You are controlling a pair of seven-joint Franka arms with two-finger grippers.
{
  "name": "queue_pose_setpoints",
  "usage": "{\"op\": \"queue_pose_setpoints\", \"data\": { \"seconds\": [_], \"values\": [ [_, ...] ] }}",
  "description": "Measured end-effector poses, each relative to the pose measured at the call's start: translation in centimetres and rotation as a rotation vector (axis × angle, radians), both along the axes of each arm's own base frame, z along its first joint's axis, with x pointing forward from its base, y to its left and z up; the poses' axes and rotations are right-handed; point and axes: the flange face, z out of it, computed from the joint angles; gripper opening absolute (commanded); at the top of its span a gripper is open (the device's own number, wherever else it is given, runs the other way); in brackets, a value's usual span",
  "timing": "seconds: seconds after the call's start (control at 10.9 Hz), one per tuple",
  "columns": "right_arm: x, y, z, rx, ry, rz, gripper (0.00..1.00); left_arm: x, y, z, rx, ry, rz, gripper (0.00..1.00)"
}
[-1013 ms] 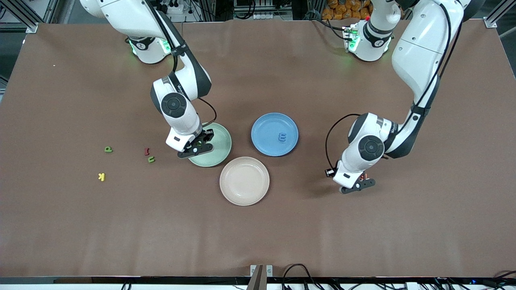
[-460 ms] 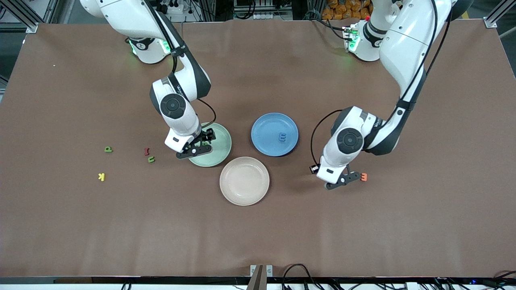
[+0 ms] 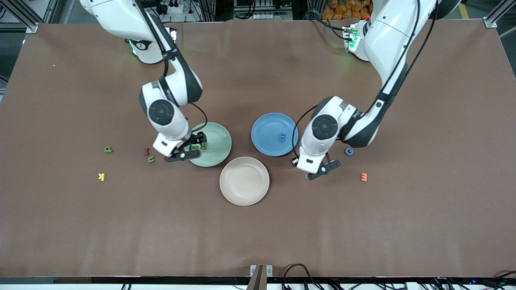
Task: Sort letters by color into matching plates
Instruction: 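Lower the blue 6 onto the blue plate while the right gripper withdraws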
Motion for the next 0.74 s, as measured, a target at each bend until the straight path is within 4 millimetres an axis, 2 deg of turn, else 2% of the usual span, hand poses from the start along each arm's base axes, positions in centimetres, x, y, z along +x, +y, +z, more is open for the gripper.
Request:
{"op": "queue_pose_setpoints", "data": {
  "seconds": [0.37, 0.74],
  "values": [
    [3.8, -12.1, 2.8, 0.012, 0.012, -0.092, 1.0, -4.0, -5.7, 0.2, -0.004, 0.0, 0.003, 0.0],
    [5.0, -22.2, 3.0, 0.013, 0.01, -0.234, 1.0, -7.1, -9.2, 0.1, 0.0, 0.005, -0.04, 0.0]
  ]
}}
